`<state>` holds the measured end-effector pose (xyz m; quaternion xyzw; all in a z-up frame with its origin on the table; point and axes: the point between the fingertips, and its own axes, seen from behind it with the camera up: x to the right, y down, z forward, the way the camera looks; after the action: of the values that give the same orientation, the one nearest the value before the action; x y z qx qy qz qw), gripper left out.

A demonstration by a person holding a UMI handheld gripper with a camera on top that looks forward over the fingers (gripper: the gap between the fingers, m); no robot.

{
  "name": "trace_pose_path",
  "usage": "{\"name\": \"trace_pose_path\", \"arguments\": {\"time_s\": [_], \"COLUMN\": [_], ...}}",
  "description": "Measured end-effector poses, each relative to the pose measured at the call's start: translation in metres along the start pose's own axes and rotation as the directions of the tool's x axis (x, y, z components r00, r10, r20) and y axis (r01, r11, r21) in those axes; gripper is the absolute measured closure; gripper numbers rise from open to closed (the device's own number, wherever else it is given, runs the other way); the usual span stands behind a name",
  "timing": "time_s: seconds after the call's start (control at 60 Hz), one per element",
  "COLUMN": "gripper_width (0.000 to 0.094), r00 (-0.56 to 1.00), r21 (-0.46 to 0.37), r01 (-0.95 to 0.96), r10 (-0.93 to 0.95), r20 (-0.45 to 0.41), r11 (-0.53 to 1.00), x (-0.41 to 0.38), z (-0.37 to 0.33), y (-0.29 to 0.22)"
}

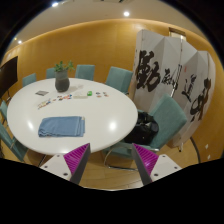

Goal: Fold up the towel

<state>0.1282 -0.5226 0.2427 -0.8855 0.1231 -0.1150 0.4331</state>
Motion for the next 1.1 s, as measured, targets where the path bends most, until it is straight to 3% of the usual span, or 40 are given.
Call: {"name": "trace_pose_path", "arguments": {"time_s": [0.25,0.383,0.567,0.767,0.917,1.1], "gripper_width": [0.0070,0.0084,0.0080,0.0079,0.0065,0.0077], "r00": [1.000,0.995,0.962,0.913,0.915,0.938], "r21": [-0.055,-0.083,-0.093,-0.030,0.014,0.022], "r01": [0.024,0.057,0.115,0.145,0.125,0.172], "r10": [-0.024,-0.051,-0.088,-0.122,-0.120,-0.170], "r20": [0.017,0.082,0.257,0.388,0.386,0.302], "r11": [0.998,0.995,0.989,0.989,0.992,0.985], "x": [-0.019,-0.065,-0.194,-0.355,-0.449,-0.517], "z": [-0.006,-0.009,-0.001,0.047,0.123,0.235], "y": [0.043,0.080,0.108,0.081,0.040,0.020]}}
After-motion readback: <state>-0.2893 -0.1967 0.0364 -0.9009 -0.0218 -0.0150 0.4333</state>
